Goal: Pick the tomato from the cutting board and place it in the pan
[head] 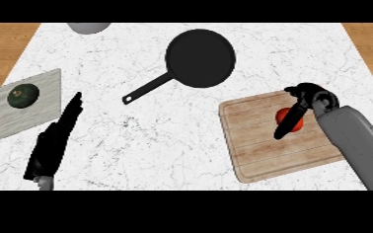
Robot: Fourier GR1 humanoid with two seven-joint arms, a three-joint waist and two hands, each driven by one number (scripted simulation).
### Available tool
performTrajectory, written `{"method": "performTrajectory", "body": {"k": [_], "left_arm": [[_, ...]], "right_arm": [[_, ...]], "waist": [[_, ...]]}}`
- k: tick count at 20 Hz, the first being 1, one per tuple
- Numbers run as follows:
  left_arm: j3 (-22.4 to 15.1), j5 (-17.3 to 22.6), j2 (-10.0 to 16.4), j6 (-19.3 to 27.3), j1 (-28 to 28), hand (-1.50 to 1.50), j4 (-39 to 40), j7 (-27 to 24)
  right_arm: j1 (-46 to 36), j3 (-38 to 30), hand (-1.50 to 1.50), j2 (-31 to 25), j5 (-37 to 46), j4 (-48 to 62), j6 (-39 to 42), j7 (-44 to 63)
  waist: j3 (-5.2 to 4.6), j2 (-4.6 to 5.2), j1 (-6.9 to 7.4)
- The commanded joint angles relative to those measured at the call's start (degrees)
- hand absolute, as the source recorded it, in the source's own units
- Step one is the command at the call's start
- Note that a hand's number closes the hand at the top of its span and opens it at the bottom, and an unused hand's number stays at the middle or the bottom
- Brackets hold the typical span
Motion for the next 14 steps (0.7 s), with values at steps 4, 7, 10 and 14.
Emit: {"method": "performTrajectory", "body": {"k": [4, 7, 10, 14], "left_arm": [[0.0, -1.7, -1.5, -0.6, -0.9, 0.0, 0.0, 1.1], [0.3, -2.7, -1.7, -1.0, 4.2, 0.0, -2.5, -1.9], [0.8, -3.1, -3.1, -1.0, -0.3, 0.0, -0.1, 0.2], [2.3, -3.0, -2.8, -1.8, 1.8, 0.0, 0.1, -2.0]], "right_arm": [[-0.4, 0.2, -1.5, 5.1, 4.8, 3.3, -0.6, 5.6], [1.7, -3.5, -1.5, 3.7, 5.6, 3.9, 0.9, 1.0], [-2.3, -3.9, 1.5, 8.4, 11.2, 10.6, -3.7, -3.7], [4.1, -6.6, 1.5, 7.2, 9.8, 4.7, -3.0, -4.2]], "waist": [[0.02, 0.05, 0.13], [0.03, 0.0, 0.21], [0.04, 0.15, 0.45], [0.03, 0.01, 0.03]]}}
